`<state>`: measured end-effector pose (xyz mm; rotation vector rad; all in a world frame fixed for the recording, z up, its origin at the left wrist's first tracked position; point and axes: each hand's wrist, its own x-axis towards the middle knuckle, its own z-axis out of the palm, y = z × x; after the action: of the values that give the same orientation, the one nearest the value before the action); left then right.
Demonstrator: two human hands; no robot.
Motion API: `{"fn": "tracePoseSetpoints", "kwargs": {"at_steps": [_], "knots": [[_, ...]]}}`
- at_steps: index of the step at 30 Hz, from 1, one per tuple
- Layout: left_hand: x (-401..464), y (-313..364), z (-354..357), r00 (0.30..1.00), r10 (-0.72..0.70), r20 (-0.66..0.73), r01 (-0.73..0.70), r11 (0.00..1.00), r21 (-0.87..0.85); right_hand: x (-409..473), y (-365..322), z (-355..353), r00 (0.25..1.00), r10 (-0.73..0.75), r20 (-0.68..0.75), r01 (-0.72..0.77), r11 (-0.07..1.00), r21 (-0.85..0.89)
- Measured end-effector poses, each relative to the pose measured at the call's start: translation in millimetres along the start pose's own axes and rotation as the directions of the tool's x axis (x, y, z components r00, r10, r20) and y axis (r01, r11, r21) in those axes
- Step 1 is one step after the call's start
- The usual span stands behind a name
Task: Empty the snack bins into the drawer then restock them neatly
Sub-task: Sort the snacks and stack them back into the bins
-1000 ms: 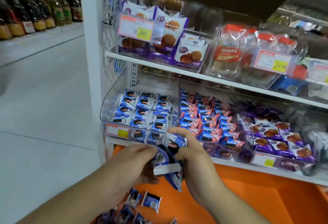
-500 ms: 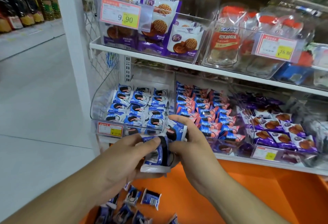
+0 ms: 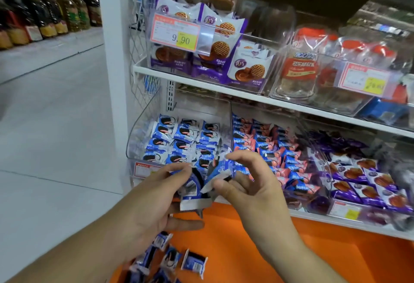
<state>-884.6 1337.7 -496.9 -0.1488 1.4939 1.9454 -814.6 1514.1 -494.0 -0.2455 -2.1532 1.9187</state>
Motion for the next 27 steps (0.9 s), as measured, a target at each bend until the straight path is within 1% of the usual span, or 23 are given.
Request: {"fn": "tracePoseSetpoints", "kwargs": {"at_steps": [2,4,5,7,9,11,13,15,17,20,23,25,27], "knots": [[0.2,0.5,0.3,0.996,0.007,0.088,-0.003,0.999,-0.048,-2.0,4.5,7.2,0.998,-0.061,-0.017,0.059,0.993,-0.099],[-0.6,1.9,0.0,0.985,0.055,0.166,-0.056,0.998,0.000,-2.5,10.1,10.5,0.994,-0.108,-0.007,0.104,0.971,-0.215],[0.0,2.3,-1.7,0.983,0.080,0.167,-0.086,0.996,0.029,-3.1,12.2,10.3,0.992,-0.127,0.018,0.128,0.956,-0.265],[1.7,4.1,-7.0,0.989,0.107,0.100,-0.115,0.990,0.080,-4.1,12.2,7.2,0.982,-0.161,0.096,0.185,0.919,-0.348],[3.9,8.1,-13.8,0.986,0.151,0.069,-0.162,0.967,0.195,-3.4,6.9,0.5,0.963,-0.186,0.195,0.253,0.875,-0.414],[5.7,13.9,-20.2,0.981,0.173,0.084,-0.191,0.931,0.310,-1.1,-0.5,-4.7,0.928,-0.199,0.316,0.338,0.809,-0.481],[5.8,19.3,-25.3,0.979,0.154,0.133,-0.196,0.897,0.395,4.3,-3.9,-5.7,0.889,-0.208,0.408,0.421,0.722,-0.549],[5.9,23.0,-30.5,0.976,0.118,0.185,-0.189,0.880,0.435,9.9,-0.4,-3.5,0.876,-0.226,0.427,0.457,0.673,-0.581],[8.5,26.8,-36.2,0.971,0.109,0.212,-0.190,0.890,0.414,12.7,4.9,-2.3,0.876,-0.252,0.411,0.469,0.643,-0.606],[17.2,33.6,-47.1,0.975,0.128,0.183,-0.184,0.926,0.330,15.5,6.3,3.1,0.874,-0.252,0.414,0.474,0.631,-0.615],[26.4,37.1,-54.9,0.978,0.129,0.164,-0.178,0.926,0.332,23.5,6.0,15.5,0.855,-0.230,0.465,0.502,0.593,-0.630],[35.6,34.8,-60.9,0.984,0.137,0.112,-0.168,0.922,0.348,34.7,6.3,22.3,0.854,-0.261,0.449,0.514,0.554,-0.655],[47.7,33.3,-70.1,0.979,0.202,0.014,-0.191,0.900,0.391,54.2,5.3,26.7,0.860,-0.286,0.422,0.510,0.493,-0.705]]}}
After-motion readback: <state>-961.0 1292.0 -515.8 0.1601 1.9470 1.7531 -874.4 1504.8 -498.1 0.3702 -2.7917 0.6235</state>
